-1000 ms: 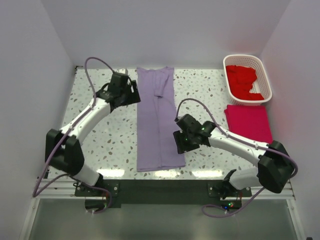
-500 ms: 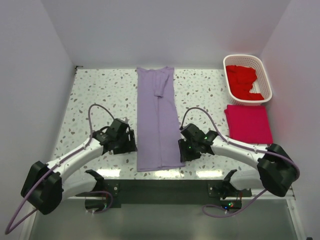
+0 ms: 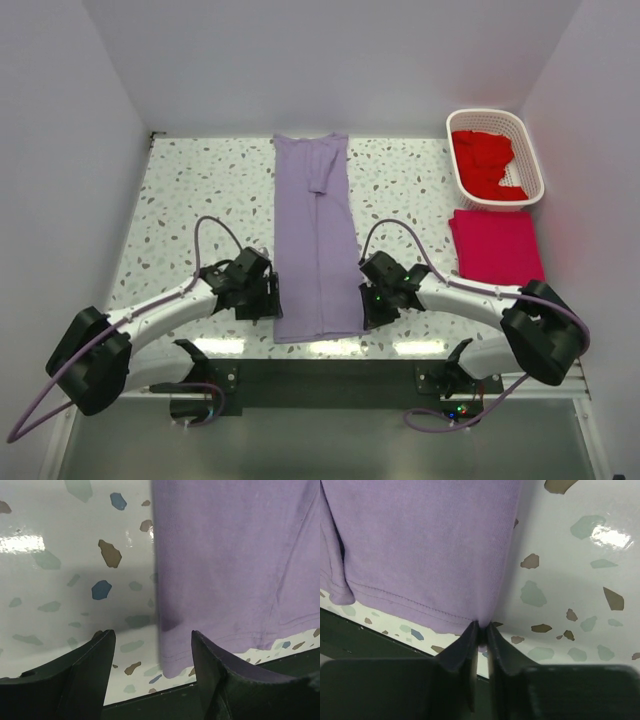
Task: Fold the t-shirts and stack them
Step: Fold the tshirt
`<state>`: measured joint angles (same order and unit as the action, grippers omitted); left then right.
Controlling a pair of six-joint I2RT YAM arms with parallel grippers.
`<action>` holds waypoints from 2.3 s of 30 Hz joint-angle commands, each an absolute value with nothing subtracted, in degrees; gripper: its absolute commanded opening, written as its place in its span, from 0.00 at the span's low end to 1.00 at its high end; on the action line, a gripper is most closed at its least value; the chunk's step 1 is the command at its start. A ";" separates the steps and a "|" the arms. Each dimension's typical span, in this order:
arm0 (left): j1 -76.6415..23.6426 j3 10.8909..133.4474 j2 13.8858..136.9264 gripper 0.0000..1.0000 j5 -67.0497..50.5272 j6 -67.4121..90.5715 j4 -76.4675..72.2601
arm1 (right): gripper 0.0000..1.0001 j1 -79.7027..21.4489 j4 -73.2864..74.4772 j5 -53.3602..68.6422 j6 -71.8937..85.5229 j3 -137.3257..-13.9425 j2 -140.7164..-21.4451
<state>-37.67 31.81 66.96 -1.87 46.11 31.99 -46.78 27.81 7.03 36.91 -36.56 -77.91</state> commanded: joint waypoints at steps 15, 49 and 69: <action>-46.31 32.17 71.89 0.43 -1.94 51.59 32.87 | 0.00 -46.67 27.34 9.40 36.12 -34.80 -78.31; -32.80 47.53 75.05 0.00 -11.08 40.28 32.87 | 0.00 -37.10 41.31 4.40 24.62 -55.86 -75.75; -16.26 71.98 98.52 0.00 -7.82 33.92 26.64 | 0.00 -24.44 32.78 7.03 17.76 -78.66 -100.80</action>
<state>-17.93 69.25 97.69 -8.43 35.53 29.82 -25.41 34.63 6.02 19.84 -75.35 -99.83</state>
